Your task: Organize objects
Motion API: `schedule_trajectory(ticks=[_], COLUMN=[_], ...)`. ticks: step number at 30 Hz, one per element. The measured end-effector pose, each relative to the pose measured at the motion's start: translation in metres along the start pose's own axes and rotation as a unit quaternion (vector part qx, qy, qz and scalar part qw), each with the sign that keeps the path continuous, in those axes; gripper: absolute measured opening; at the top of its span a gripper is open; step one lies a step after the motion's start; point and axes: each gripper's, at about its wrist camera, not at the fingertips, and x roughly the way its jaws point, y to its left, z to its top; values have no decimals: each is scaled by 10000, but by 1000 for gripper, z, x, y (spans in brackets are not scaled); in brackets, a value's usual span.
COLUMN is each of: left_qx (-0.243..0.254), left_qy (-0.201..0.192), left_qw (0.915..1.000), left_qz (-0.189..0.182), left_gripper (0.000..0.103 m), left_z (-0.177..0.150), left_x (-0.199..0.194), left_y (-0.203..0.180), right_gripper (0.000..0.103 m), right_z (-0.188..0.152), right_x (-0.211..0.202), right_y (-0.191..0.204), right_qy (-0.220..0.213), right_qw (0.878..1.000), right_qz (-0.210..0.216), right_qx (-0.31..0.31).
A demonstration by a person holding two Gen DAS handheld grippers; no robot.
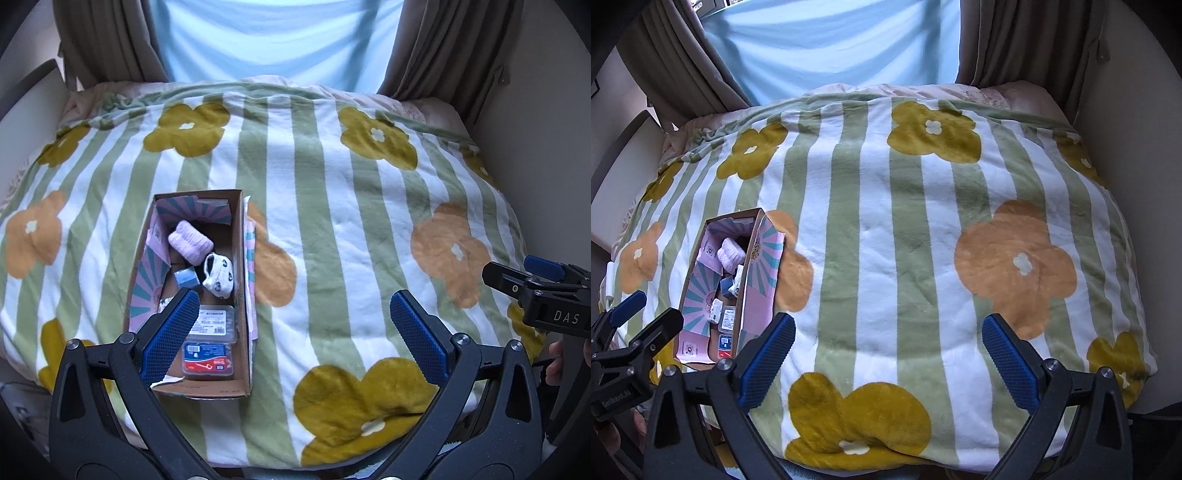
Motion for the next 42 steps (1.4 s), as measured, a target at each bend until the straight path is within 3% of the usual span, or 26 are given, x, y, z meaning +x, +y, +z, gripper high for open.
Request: schedule_trajectory(ticks=[42], left_qx=[-57], left_qy=[-8], left_qw=[10000], left_qz=[17], left_gripper=[103], left_z=[3], left_x=[4], left_y=[5], right_gripper=[101], right_z=[3], right_x=[-4], right_y=[-1], right_qy=[-21], right_qw=[10000], right_qz=[-22], right_qx=[-16])
